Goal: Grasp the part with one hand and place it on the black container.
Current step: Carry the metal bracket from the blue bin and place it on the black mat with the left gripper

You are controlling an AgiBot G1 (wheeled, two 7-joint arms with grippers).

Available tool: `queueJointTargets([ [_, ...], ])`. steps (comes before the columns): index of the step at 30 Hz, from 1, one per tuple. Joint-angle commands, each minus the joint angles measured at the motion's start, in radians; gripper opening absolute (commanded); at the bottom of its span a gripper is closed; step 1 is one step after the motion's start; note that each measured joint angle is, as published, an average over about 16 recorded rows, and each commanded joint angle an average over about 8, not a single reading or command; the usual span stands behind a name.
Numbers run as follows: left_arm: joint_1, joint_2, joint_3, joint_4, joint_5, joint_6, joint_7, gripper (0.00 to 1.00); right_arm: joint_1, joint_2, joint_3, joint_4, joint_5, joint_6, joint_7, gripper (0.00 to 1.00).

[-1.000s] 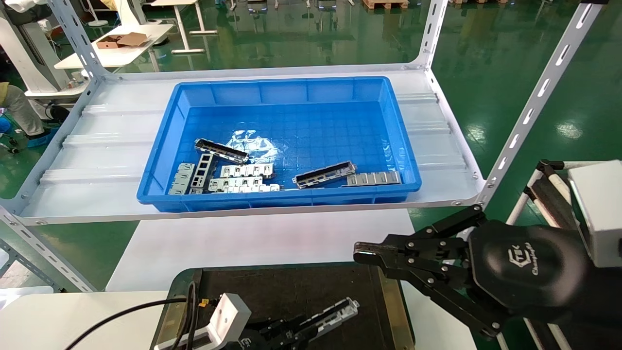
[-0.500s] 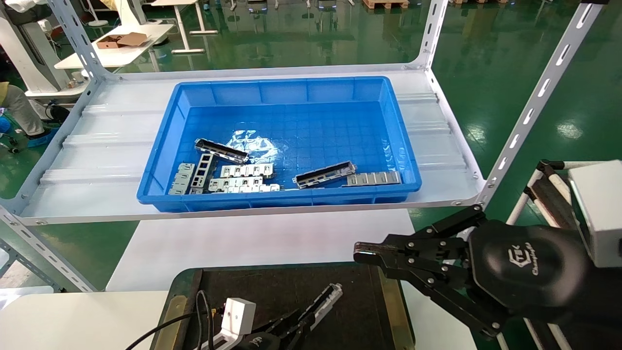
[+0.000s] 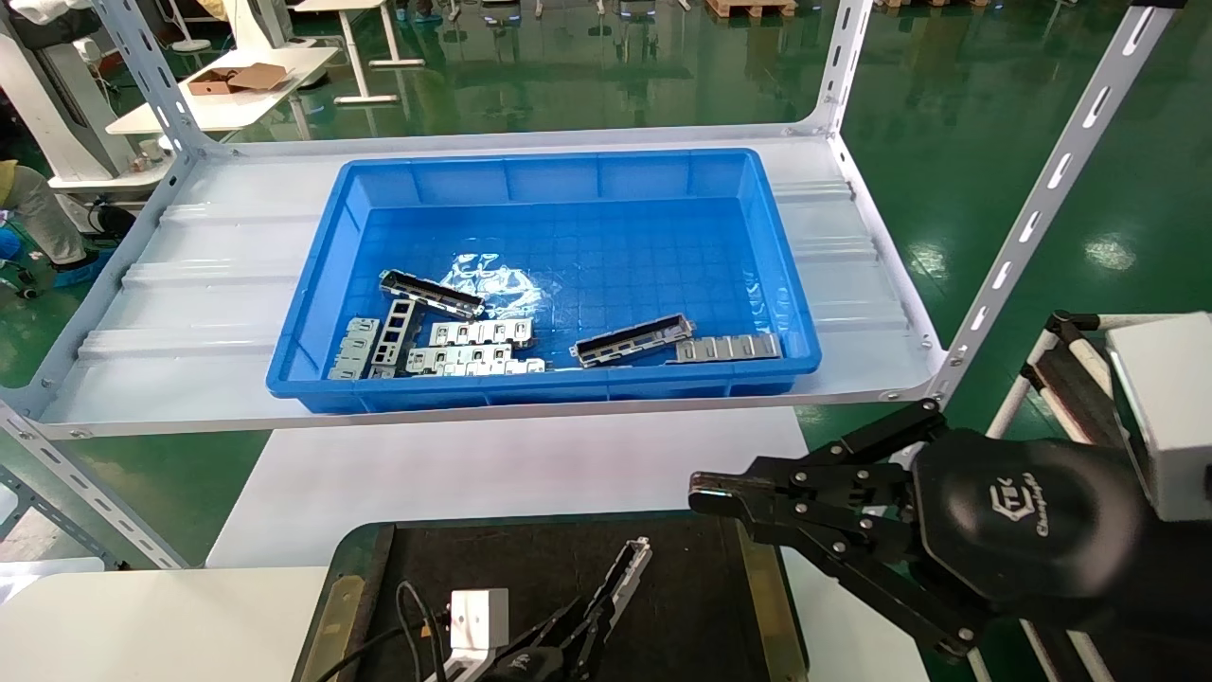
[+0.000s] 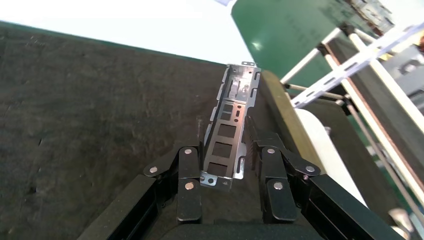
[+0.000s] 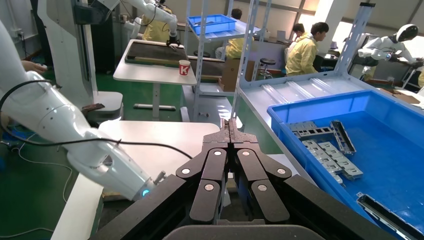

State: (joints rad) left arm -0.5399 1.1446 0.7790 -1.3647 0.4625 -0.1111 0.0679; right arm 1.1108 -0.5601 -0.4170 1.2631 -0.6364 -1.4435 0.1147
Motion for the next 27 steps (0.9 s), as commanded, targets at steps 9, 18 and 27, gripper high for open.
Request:
queueJointTargets([
  [9, 0.033, 0.107, -0.062, 0.0, 0.049, -0.114, 0.008, 0.0, 0.0, 0.0, 0.0, 0.0, 0.0, 0.0, 0.0, 0.0],
  [18, 0.061, 0.157, -0.113, 0.001, 0.103, -0.153, -0.001, 0.0, 0.0, 0.0, 0.0, 0.0, 0.0, 0.0, 0.0, 0.0],
  [27, 0.077, 0.185, -0.139, 0.003, 0.153, -0.201, -0.045, 0.0, 0.0, 0.0, 0.0, 0.0, 0.0, 0.0, 0.0, 0.0],
])
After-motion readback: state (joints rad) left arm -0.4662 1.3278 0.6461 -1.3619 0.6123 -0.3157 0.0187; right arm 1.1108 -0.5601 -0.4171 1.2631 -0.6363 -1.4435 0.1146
